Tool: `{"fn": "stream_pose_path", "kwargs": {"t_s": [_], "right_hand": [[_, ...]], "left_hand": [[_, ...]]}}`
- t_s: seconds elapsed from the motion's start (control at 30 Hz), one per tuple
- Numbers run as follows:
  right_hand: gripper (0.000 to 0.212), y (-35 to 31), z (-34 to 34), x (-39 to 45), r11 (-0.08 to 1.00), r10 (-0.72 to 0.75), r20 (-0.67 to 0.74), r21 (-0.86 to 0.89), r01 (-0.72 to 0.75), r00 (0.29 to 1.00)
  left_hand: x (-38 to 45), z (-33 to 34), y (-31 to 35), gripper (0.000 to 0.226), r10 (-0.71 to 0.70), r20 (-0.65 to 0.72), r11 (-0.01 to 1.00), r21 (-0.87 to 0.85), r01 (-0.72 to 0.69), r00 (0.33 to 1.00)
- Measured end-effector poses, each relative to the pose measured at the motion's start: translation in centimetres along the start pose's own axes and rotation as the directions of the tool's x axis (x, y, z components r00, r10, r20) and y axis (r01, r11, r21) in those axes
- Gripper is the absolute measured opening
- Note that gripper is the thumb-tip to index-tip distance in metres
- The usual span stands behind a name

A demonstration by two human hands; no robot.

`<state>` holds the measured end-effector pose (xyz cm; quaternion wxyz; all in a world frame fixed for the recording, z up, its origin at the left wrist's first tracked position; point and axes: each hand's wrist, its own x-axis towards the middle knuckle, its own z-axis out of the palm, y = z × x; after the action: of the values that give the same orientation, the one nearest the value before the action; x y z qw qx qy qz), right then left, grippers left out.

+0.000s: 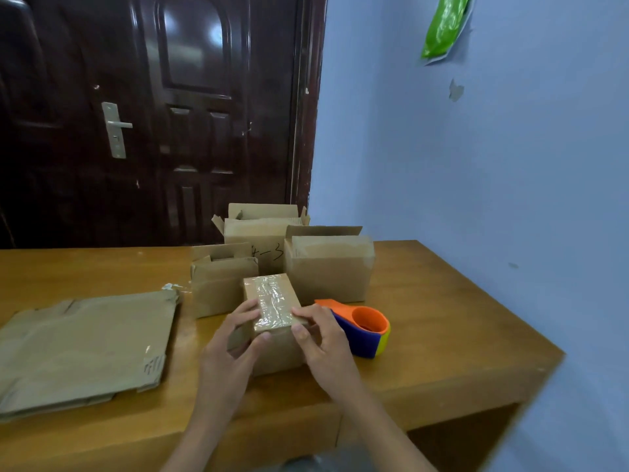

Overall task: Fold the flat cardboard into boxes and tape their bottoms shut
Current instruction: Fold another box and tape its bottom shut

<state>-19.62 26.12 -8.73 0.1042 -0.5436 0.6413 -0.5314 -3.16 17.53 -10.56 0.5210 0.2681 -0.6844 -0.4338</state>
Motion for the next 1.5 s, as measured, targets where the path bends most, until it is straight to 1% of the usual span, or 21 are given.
{"fn": "stream_pose_path", "kwargs": {"t_s": [0.1,0.17,0.23,0.33,0.43,0.5,0.57,0.63,0.7,0.77,0.83,0.9,0.97,1.03,1.1,1.17,1.23,1.3,1.37,1.43,1.5], "right_hand": [[0.026,-0.3,-0.7,0.1,1.0,-0.005,0.023,-0.009,0.005,1.0],[0.027,-0.5,-1.0,0.0,1.0,-0.008,-0.009,-0.03,0.008,1.0],[0.026,-0.8,-1.3,0.2,0.999,-0.008,-0.048,-0.047,0.006,0.999],[0.019,-1.7,-2.1,0.9,0.999,0.021,-0.064,0.041,-0.018,0.998],[0.023,-3.4,-3.4,1.6,0.956,0.117,-0.088,0.282,-0.088,0.989],[0.03,-4.5,-4.3,1.9,0.891,0.193,-0.102,0.434,-0.131,0.976],[0.034,-5.0,-4.8,2.3,0.801,0.266,-0.064,0.57,-0.184,0.962],[0.036,-5.2,-4.5,2.5,0.674,0.335,0.036,0.69,-0.266,0.942],[0.041,-5.1,-3.7,2.5,0.545,0.418,0.164,0.742,-0.391,0.893],[0.052,-4.9,-2.8,2.0,0.448,0.5,0.271,0.732,-0.514,0.822],[0.053,-5.2,-2.0,1.4,0.371,0.573,0.347,0.699,-0.612,0.743],[0.045,-5.1,-1.5,1.0,0.338,0.619,0.374,0.666,-0.665,0.69],[0.044,-4.9,-1.3,0.7,0.343,0.624,0.413,0.618,-0.708,0.663],[0.04,-4.8,-1.2,0.5,0.358,0.6,0.447,0.592,-0.722,0.664],[0.036,-4.7,-0.9,0.4,0.413,0.609,0.436,0.538,-0.735,0.662],[0.039,-4.4,-0.7,0.3,0.518,0.608,0.415,0.438,-0.734,0.677],[0.041,-4.7,-0.7,0.3,0.629,0.603,0.383,0.31,-0.713,0.7],[0.034,-4.4,-0.9,0.4,0.764,0.581,0.29,0.128,-0.633,0.76],[0.018,-3.6,-1.0,0.5,0.879,0.475,0.16,-0.038,-0.476,0.865],[0.016,-2.8,-1.3,0.6,0.937,0.35,0.107,-0.055,-0.346,0.931],[0.023,-2.5,-1.3,0.7,0.961,0.275,0.148,-0.028,-0.274,0.95]], "left_hand": [[0.0,0.0,0.3,0.047,-0.043,-0.014,0.999,0.024,0.043,0.999],[0.0,0.0,1.1,0.062,-0.144,-0.086,0.989,-0.002,0.145,0.986],[0.0,-0.1,2.1,0.054,-0.189,-0.092,0.981,-0.054,0.185,0.978],[0.3,-1.1,3.6,0.019,-0.107,0.037,0.993,-0.056,0.109,0.994],[1.5,-3.1,5.8,0.032,0.03,0.221,0.998,-0.053,-0.019,0.975],[2.5,-5.0,7.3,0.04,0.161,0.235,0.985,0.023,-0.171,0.959],[3.5,-7.1,8.1,0.045,0.235,0.187,0.946,0.182,-0.269,0.954],[4.5,-8.9,8.4,0.051,0.185,0.119,0.953,0.223,-0.208,0.976],[4.9,-9.8,8.3,0.052,0.068,0.101,0.988,0.131,-0.081,0.993],[4.3,-9.5,8.1,0.048,0.013,0.205,0.994,0.101,-0.035,0.979],[3.4,-9.2,7.4,0.047,0.012,0.289,0.992,0.115,-0.047,0.957],[2.9,-9.1,6.9,0.056,-0.02,0.252,0.99,0.143,-0.017,0.968],[2.8,-9.0,6.8,0.055,-0.047,0.185,0.988,0.153,0.018,0.982],[2.5,-8.6,6.6,0.041,-0.045,0.142,0.991,0.131,0.026,0.989],[2.2,-7.9,6.3,0.029,-0.058,0.099,0.998,0.041,0.054,0.993],[2.2,-7.3,5.9,0.033,-0.128,0.077,0.985,-0.11,0.136,0.989],[2.4,-7.1,5.5,0.048,-0.24,0.081,0.931,-0.261,0.253,0.967],[2.6,-7.0,5.1,0.048,-0.326,0.115,0.866,-0.361,0.345,0.938],[2.7,-6.9,5.1,0.045,-0.377,0.138,0.838,-0.37,0.4,0.916],[2.7,-6.5,4.8,0.046,-0.422,0.132,0.842,-0.31,0.442,0.897],[2.6,-6.1,4.2,0.052,-0.464,0.125,0.839,-0.256,0.481,0.877]]}}
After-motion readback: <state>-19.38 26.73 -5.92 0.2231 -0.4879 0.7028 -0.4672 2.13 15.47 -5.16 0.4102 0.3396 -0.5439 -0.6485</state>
